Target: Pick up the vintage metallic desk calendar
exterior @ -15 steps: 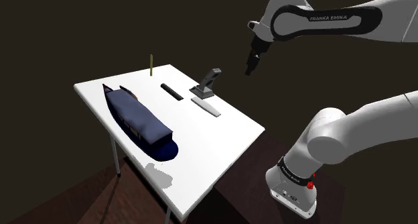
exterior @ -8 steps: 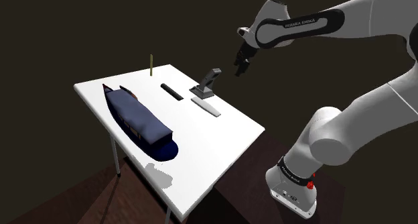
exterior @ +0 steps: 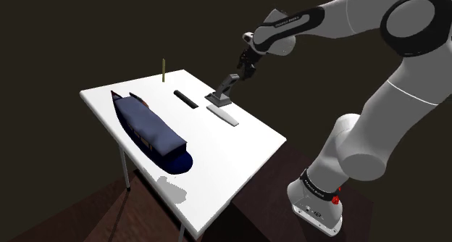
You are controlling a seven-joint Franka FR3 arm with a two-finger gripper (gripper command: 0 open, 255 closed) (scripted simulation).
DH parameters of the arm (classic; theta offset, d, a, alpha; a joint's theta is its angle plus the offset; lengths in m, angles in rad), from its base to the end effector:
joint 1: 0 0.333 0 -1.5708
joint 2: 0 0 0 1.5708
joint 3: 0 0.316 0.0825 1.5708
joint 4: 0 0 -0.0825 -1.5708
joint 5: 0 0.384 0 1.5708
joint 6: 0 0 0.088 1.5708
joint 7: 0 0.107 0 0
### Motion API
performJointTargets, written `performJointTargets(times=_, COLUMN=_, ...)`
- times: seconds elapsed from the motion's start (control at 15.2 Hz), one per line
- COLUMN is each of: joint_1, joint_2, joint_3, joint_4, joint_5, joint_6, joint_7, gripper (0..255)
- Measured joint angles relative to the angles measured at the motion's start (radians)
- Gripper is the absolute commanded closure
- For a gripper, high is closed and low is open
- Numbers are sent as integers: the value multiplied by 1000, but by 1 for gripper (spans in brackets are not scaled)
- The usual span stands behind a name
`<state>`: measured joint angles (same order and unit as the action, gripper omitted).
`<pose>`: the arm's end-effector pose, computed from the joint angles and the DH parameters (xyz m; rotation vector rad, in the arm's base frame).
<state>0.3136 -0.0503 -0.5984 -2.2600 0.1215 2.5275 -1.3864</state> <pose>0.5189 -0.1552 0.4110 2.5897 1.4304 0.4327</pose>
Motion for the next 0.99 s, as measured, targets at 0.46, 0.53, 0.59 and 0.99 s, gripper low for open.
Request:
performJointTargets(times=0.46, joint_1=-28, joint_2=230, joint_3=33, joint_4=163, joint_5=332, joint_6=29, joint_7=-375, gripper=0)
performJointTargets(times=0.53, joint_1=-33, joint_2=241, joint_3=38, joint_4=164, joint_5=349, joint_6=37, joint_7=-391, gripper=0)
performJointTargets(times=0.59, joint_1=-36, joint_2=252, joint_3=44, joint_4=163, joint_5=364, joint_6=46, joint_7=-403, gripper=0)
performJointTargets(times=0.99, joint_1=-54, joint_2=291, joint_3=69, joint_4=147, joint_5=429, joint_6=90, joint_7=-458, gripper=255)
